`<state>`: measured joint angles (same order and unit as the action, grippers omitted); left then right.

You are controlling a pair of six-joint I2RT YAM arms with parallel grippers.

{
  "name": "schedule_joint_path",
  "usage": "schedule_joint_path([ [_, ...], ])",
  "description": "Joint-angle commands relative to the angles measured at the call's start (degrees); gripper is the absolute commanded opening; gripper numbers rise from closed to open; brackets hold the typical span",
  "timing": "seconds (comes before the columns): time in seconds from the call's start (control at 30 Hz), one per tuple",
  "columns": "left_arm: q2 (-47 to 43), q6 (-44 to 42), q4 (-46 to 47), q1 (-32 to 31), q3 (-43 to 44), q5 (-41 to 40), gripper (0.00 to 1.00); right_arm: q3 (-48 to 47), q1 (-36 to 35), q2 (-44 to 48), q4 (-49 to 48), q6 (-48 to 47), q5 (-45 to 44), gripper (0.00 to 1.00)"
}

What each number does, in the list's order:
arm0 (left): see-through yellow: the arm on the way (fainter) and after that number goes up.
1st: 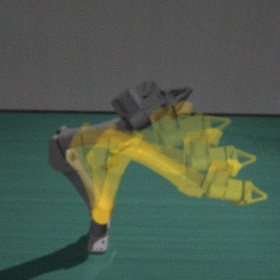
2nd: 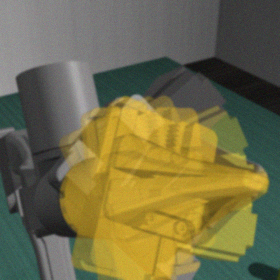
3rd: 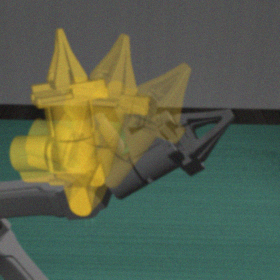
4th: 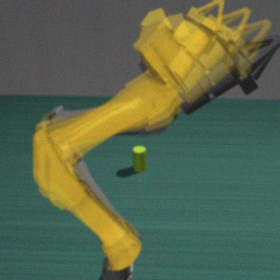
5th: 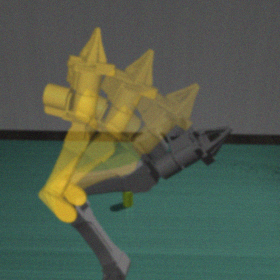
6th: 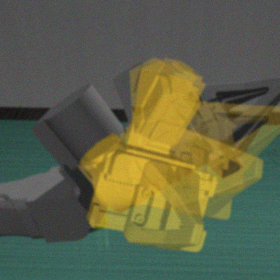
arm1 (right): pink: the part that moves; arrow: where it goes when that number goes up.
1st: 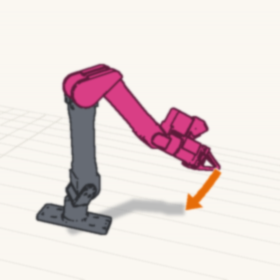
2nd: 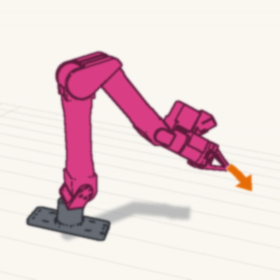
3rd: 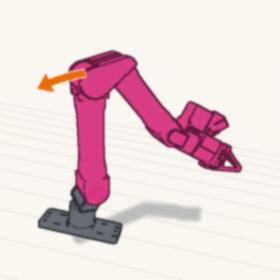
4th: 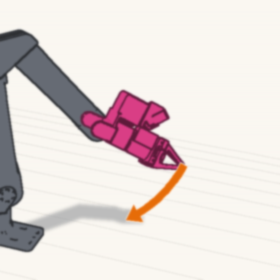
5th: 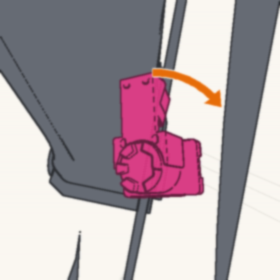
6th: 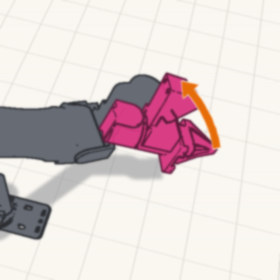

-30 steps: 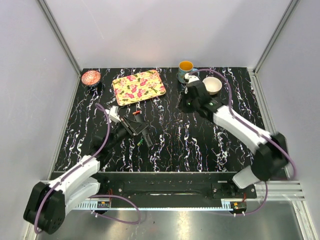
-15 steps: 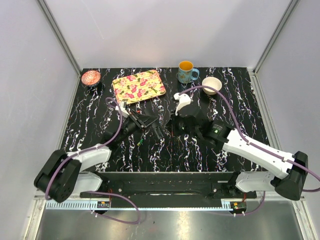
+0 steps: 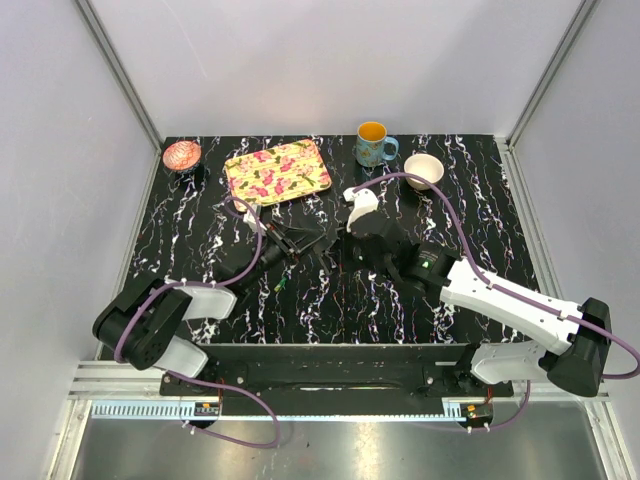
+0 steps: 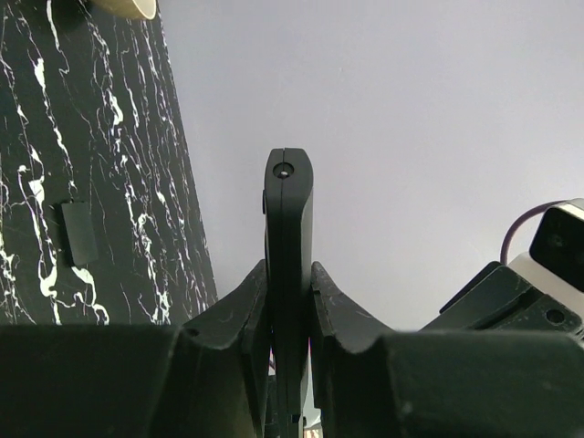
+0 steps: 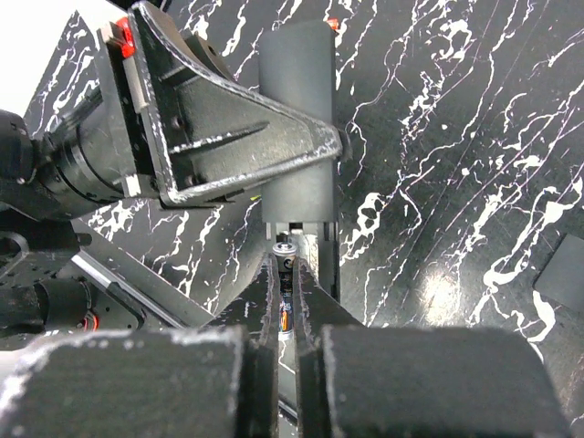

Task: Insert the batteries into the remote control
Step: Load the battery into the remote control.

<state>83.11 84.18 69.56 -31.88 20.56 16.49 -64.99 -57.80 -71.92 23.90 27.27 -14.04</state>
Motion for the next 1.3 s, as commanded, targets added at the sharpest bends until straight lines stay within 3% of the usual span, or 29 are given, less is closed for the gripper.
schedule_joint_path([
  [0.0,1.0,1.7,10.0,-0.9,2.0,-1.6,0.0,-1.1,-0.8,-1.0,-3.7,-0.4,-2.4,0.0],
  [0.63,0.5,1.6,9.4,-1.3,2.9,-0.9,0.0,0.7,-1.3,-3.3,-5.3,-2.8,-4.4,0.0],
  [1.27,-1.5,-0.3,6.2,-1.2,5.4,-0.8,0.0,1.5,-2.2,-3.3,1.3,-2.0,-0.9,0.0],
])
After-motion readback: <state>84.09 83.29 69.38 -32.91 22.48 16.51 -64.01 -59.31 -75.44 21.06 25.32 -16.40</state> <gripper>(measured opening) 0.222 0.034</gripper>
